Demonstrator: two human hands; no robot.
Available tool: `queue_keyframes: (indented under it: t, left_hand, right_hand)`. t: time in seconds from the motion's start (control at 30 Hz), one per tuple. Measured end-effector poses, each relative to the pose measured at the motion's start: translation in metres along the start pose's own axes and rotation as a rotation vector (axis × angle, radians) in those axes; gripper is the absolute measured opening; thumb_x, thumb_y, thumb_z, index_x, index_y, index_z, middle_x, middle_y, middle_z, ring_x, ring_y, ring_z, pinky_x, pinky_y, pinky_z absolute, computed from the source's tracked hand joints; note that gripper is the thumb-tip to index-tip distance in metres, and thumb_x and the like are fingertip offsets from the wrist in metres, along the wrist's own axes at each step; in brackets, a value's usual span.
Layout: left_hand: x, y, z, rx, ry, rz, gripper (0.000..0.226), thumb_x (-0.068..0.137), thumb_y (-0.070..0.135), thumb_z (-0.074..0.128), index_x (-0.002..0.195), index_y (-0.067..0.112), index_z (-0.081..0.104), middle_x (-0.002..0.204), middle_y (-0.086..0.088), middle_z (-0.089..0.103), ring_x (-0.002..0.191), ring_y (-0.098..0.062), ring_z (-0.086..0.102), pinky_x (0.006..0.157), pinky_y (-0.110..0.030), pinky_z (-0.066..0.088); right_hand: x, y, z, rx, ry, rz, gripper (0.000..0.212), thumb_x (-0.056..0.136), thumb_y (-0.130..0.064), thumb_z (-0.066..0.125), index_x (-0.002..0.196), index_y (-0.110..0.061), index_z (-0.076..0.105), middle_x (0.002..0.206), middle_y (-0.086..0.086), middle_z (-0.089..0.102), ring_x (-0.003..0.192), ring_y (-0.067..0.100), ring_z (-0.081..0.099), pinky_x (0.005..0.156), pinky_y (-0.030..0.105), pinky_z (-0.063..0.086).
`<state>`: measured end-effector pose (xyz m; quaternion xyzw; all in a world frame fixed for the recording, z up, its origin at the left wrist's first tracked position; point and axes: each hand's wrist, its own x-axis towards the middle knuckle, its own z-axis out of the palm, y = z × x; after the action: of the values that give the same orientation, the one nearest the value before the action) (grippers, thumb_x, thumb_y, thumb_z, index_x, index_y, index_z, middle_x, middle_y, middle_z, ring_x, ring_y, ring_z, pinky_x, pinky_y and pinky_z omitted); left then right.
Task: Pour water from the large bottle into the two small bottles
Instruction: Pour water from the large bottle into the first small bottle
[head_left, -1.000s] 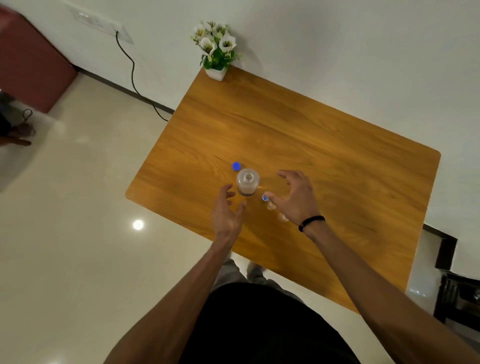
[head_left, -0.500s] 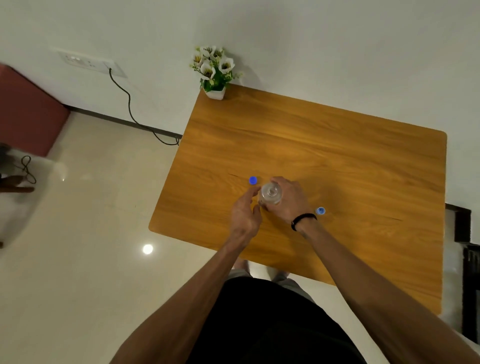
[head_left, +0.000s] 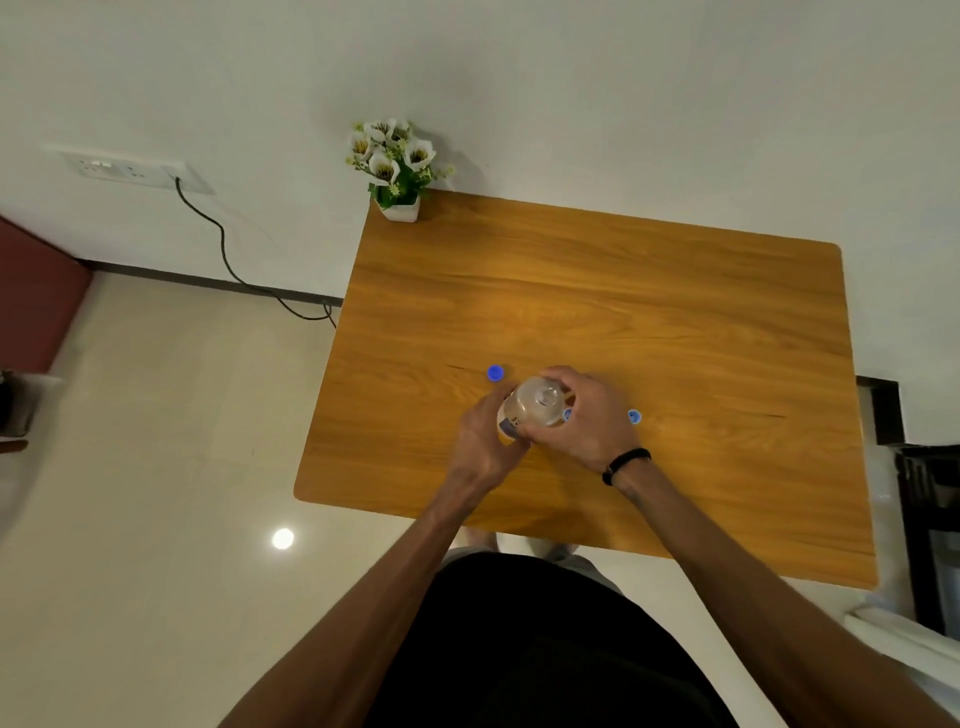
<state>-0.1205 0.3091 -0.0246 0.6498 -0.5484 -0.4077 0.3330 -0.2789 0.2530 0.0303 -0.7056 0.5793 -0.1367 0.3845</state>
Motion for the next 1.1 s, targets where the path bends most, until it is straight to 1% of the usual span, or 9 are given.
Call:
queue_keyframes:
  t: [0.03,0.1,0.17,0.4,0.57,0.67,0.77,0.9,1.1]
  left_hand:
    - [-0.002,0.001,-0.002,-0.003,-0.02,0.022,0.066,0.083,0.014,0.085,0.141,0.005,0.055,0.128,-0.008,0.07,0.114,-0.019,0.067,0.091,-0.01,0.048]
    - [-0.007,0.004,-0.005,0.027,-0.063,0.061,0.069,0.083,0.023,0.086,0.142,0.009,0.055,0.129,-0.005,0.07,0.115,-0.02,0.067,0.096,-0.027,0.053]
    - [-0.014,0.007,-0.006,0.1,-0.11,0.085,0.069,0.085,0.034,0.084,0.144,0.015,0.053,0.133,0.0,0.067,0.121,-0.022,0.061,0.1,-0.039,0.051]
    - [-0.038,0.032,0.009,0.174,-0.182,0.228,0.069,0.086,0.045,0.078,0.145,0.017,0.054,0.131,0.001,0.067,0.118,-0.019,0.053,0.094,-0.031,0.045]
    - [-0.041,0.043,0.032,0.196,-0.314,0.274,0.072,0.084,0.037,0.081,0.147,0.018,0.052,0.134,0.0,0.067,0.119,-0.02,0.052,0.098,-0.031,0.044]
    - [-0.036,0.048,0.045,0.211,-0.433,0.228,0.075,0.082,0.038,0.082,0.148,0.027,0.049,0.136,0.006,0.065,0.117,-0.019,0.057,0.098,-0.035,0.048]
    - [-0.028,0.047,0.058,0.283,-0.49,0.151,0.073,0.084,0.033,0.082,0.148,0.034,0.047,0.128,0.006,0.067,0.1,-0.016,0.065,0.088,-0.04,0.056]
    - [-0.018,0.047,0.077,0.199,-0.354,-0.094,0.055,0.092,0.028,0.075,0.141,0.033,0.051,0.109,0.005,0.072,0.078,-0.009,0.069,0.075,-0.032,0.061]
    - [-0.01,0.052,0.116,0.106,-0.266,-0.163,0.06,0.094,0.026,0.073,0.148,0.028,0.049,0.094,0.003,0.075,0.083,-0.015,0.072,0.079,-0.037,0.062]
  right_hand:
    - [-0.006,-0.002,-0.003,0.003,0.004,0.0,0.079,0.062,-0.046,0.094,0.13,-0.021,0.063,0.116,-0.007,0.067,0.111,0.018,0.06,0.093,0.039,0.054]
    - [-0.019,-0.003,-0.007,0.033,0.022,0.006,0.08,0.063,-0.047,0.094,0.133,-0.024,0.062,0.121,-0.006,0.067,0.112,0.014,0.06,0.094,0.037,0.055]
    - [-0.034,-0.002,-0.011,0.077,0.06,0.007,0.081,0.063,-0.05,0.094,0.134,-0.028,0.061,0.123,-0.009,0.067,0.111,0.009,0.061,0.093,0.032,0.056]
    - [-0.09,0.015,-0.02,0.298,0.218,0.041,0.078,0.066,-0.043,0.095,0.135,-0.036,0.059,0.129,-0.024,0.064,0.116,-0.002,0.061,0.09,0.012,0.05]
    - [-0.119,0.037,-0.021,0.368,0.299,0.116,0.073,0.065,-0.039,0.097,0.129,-0.035,0.062,0.125,-0.021,0.069,0.118,0.004,0.065,0.094,0.02,0.054]
    - [-0.132,0.05,-0.026,0.336,0.342,0.128,0.072,0.066,-0.043,0.096,0.129,-0.033,0.063,0.123,-0.02,0.07,0.116,0.006,0.067,0.094,0.022,0.056]
    - [-0.14,0.064,-0.034,0.324,0.374,0.161,0.069,0.066,-0.046,0.096,0.125,-0.036,0.063,0.118,-0.022,0.07,0.112,0.005,0.068,0.09,0.02,0.057]
    - [-0.145,0.081,-0.048,0.312,0.39,0.208,0.069,0.064,-0.05,0.095,0.124,-0.036,0.063,0.116,-0.026,0.068,0.11,0.002,0.066,0.088,0.014,0.055]
    - [-0.146,0.099,-0.069,0.304,0.38,0.22,0.066,0.065,-0.047,0.095,0.121,-0.035,0.064,0.114,-0.024,0.069,0.107,0.003,0.067,0.087,0.011,0.053]
